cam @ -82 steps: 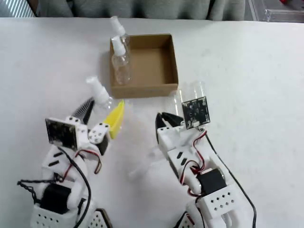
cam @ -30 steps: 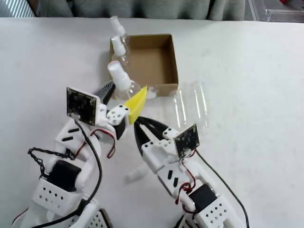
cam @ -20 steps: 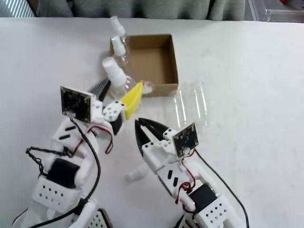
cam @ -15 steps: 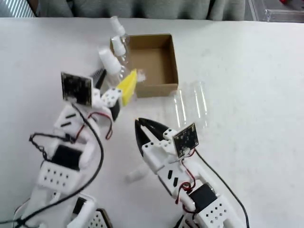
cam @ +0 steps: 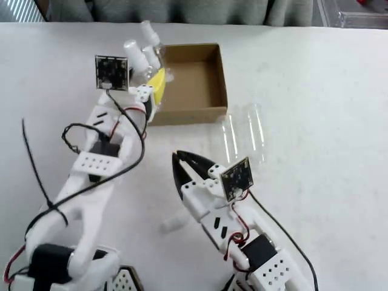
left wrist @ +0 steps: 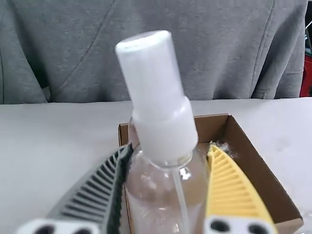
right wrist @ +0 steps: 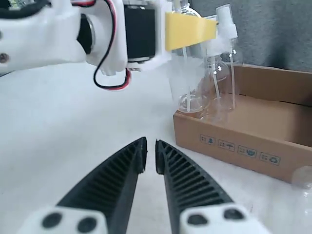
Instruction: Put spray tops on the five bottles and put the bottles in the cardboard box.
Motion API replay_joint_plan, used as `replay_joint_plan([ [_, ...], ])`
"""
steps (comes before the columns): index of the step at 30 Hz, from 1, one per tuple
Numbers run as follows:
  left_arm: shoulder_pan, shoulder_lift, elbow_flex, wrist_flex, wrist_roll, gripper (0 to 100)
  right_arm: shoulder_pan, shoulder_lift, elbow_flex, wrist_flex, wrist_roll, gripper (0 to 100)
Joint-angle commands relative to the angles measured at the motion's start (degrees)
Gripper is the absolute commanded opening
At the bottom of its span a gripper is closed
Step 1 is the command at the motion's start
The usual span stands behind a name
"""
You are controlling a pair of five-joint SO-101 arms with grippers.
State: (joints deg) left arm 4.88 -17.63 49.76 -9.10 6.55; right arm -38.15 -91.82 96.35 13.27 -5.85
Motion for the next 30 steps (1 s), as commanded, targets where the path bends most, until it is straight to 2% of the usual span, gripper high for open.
replay_joint_plan([
  [1,-0.40,4.62,-3.78,-8.88,0.26,10,0.57,-0.57,0.53,0.22,0.35,1.6],
  [14,-0.57,17.54,-3.78,-25.23,0.26,10,0.57,-0.57,0.79,0.22,0.26,1.6],
  [30,-0.40,20.79,-1.58,-26.37,0.26,10,0.57,-0.57,0.79,0.22,0.26,1.6],
])
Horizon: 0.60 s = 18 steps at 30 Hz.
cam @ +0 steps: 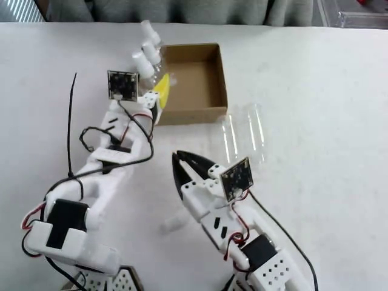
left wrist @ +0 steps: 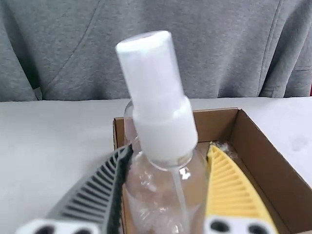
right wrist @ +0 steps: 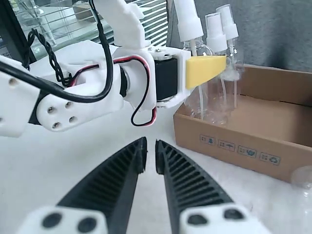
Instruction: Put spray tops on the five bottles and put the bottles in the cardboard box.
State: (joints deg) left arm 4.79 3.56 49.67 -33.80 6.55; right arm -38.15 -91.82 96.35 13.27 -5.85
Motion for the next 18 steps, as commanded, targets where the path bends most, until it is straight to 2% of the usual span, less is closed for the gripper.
replay_joint_plan([
  [1,-0.40,-0.40,-1.49,-1.67,0.26,10,0.57,-0.57,0.79,0.22,0.18,1.6],
  [18,-1.89,0.04,-1.67,-1.41,0.26,10,0.66,-0.40,0.79,0.22,0.09,1.6],
])
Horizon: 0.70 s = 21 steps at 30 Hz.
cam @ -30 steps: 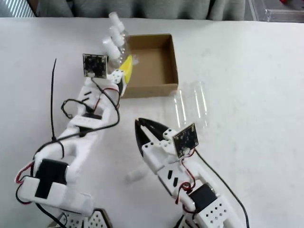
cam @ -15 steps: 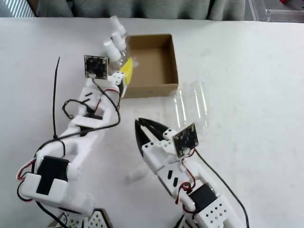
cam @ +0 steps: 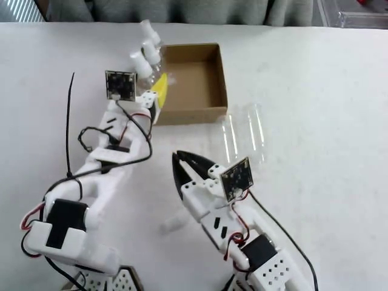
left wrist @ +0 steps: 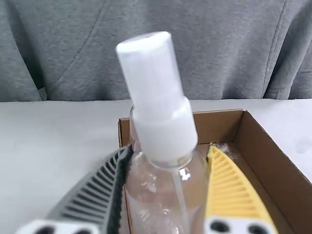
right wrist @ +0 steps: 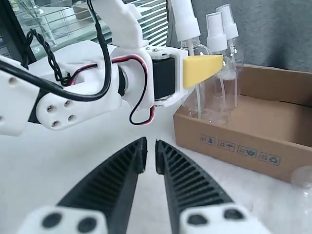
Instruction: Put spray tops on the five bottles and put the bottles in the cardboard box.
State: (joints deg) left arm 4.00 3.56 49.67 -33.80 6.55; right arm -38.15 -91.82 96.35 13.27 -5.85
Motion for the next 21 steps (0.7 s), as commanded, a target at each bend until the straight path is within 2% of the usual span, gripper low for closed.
replay_joint_plan([
  [1,-1.01,0.84,-1.85,-1.49,0.26,10,0.66,-0.40,0.79,0.22,0.09,1.6],
  [9,-1.89,9.54,-7.65,-1.76,0.18,10,0.66,-0.48,0.79,0.22,0.09,1.6],
  [19,-1.71,10.68,-6.95,-1.67,0.18,11,0.66,-0.48,0.79,0.22,0.18,1.6],
  [21,-1.63,10.68,-6.24,-1.67,0.18,14,0.75,-0.48,0.79,0.22,0.26,1.6],
])
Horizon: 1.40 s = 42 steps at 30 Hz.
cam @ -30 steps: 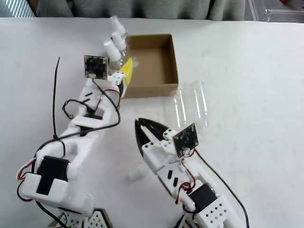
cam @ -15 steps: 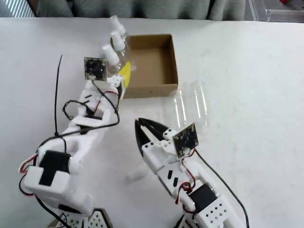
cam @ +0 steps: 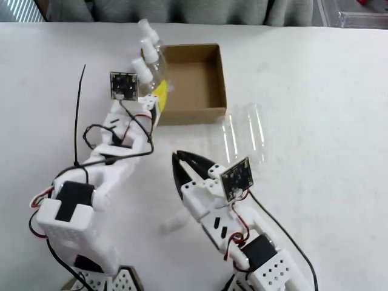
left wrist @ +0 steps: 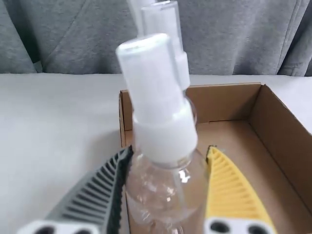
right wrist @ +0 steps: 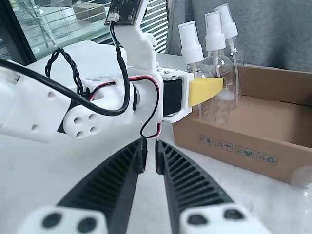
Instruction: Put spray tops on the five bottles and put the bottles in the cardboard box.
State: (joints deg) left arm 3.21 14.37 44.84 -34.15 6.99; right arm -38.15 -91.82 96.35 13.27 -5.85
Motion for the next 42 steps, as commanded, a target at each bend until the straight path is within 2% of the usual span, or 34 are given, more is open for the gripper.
replay_joint_plan([
  [1,-0.84,-0.13,-1.23,-1.32,-0.26,17,0.75,-0.48,0.79,0.22,0.26,1.6],
  [5,-0.92,-0.04,-0.62,-0.97,0.00,31,0.84,-0.48,0.79,0.22,0.26,1.6],
  [8,-0.84,-0.48,0.44,-1.05,0.00,36,0.92,-0.48,0.79,0.22,0.26,1.6],
  [25,-1.36,-1.01,1.93,-1.32,-0.26,37,1.01,-0.48,0.79,0.22,0.44,1.6],
  [32,-0.57,-13.23,11.16,-0.88,-1.32,37,1.01,-0.22,0.79,0.22,0.44,1.6],
  [42,-4.53,-30.20,21.45,12.48,-1.41,36,1.10,-0.57,0.79,2.42,0.44,1.6],
])
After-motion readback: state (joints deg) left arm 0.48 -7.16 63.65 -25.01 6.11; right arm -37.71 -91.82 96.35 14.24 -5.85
